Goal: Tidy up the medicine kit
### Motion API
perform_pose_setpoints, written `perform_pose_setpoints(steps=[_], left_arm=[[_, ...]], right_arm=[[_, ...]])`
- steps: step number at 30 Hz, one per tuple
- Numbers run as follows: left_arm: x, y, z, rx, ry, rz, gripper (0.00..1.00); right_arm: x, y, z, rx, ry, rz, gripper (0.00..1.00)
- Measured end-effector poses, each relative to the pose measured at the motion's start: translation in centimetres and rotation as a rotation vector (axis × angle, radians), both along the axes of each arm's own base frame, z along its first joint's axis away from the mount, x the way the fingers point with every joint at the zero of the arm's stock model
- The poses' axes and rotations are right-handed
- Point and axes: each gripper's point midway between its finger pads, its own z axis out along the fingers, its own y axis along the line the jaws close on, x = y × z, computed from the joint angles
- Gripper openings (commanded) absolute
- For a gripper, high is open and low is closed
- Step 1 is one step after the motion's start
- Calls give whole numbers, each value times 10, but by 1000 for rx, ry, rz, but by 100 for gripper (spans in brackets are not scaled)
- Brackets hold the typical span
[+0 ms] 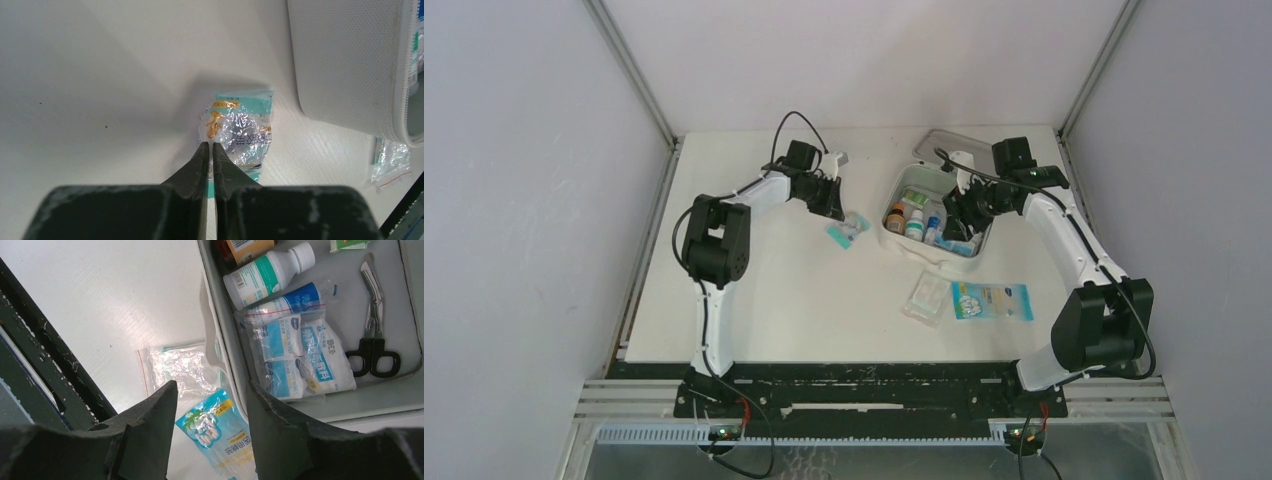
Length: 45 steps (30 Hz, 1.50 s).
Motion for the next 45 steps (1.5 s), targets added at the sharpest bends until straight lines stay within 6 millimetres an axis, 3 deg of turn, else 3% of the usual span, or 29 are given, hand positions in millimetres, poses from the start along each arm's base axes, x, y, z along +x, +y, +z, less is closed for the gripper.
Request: perform_pose_setpoints(steps=[2,11,18,25,30,34,38,41,45], left_arm=[[-1,-1,1,-7,4,0,1],[-6,-6,15,-51,-12,-26,0],[-22,-6,59,-100,-85,-64,0],[-45,-6,107,-167,-168,-117,0],[-54,-4,122,-172,-209,-132,14],[-63,-9,112,-155,-217,-162,34],[-88,-25,86,-143,-175,-196,45],[-115,-45,64,-137,-120,-212,53],[-146,-72,50,-116,-102,-239,64]], right_arm=[[0,1,0,1,2,0,52],[4,18,12,35,-25,16,49],[15,37,33,119,-56,31,47],[20,66,29,226,4,67,46],[25,80,21,252,44,78,49],[24,78,19,234,37,79,50],[19,63,15,207,29,45,50],[20,39,19,196,14,-28,50],[24,2,29,190,-29,-155,51]])
